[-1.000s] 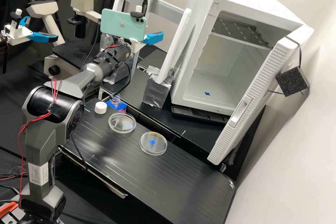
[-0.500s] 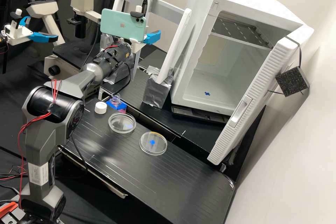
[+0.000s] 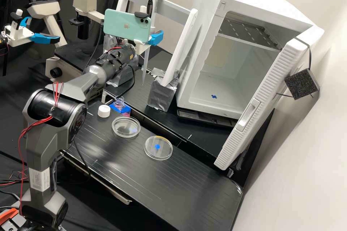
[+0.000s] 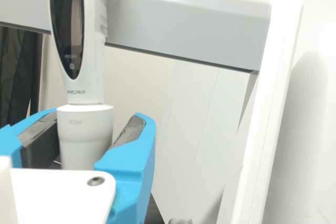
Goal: Use the pipette
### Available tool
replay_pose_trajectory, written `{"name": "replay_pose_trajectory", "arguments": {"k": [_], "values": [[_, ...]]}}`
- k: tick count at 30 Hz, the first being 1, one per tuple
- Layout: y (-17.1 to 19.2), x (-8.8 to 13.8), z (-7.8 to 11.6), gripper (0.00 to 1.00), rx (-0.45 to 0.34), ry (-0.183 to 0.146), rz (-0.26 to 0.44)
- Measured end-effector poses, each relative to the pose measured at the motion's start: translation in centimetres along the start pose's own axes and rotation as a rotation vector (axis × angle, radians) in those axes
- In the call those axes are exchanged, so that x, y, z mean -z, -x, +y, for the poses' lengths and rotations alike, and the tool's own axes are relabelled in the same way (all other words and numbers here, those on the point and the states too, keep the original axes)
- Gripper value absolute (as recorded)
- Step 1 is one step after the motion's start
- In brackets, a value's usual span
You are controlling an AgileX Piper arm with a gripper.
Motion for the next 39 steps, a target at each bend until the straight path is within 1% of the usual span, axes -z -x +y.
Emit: {"name": "replay_pose_trajectory", "arguments": {"k": [6, 13, 16, 20, 23, 25, 28, 34, 39], "values": [[0.4, 0.4, 0.3, 0.00, -0.006, -0.002, 0.009], [0.6, 0.5, 0.2, 0.00, 0.004, -0.003, 0.012], [0.8, 0.5, 0.3, 0.00, 0.002, 0.009, 0.011], [0.8, 0.5, 0.3, 0.00, 0.002, 0.001, 0.007], [0.8, 0.6, 0.2, 0.00, 0.005, 0.009, 0.008], [0.8, 0.7, 0.1, 0.00, 0.006, 0.003, 0.005], [0.8, 0.7, 0.2, 0.00, 0.002, 0.010, 0.003], [0.7, 0.9, 0.5, 0.00, 0.004, 0.005, -0.002], [1.1, 1.1, 0.9, 0.00, 0.007, -0.015, 0.001]]}}
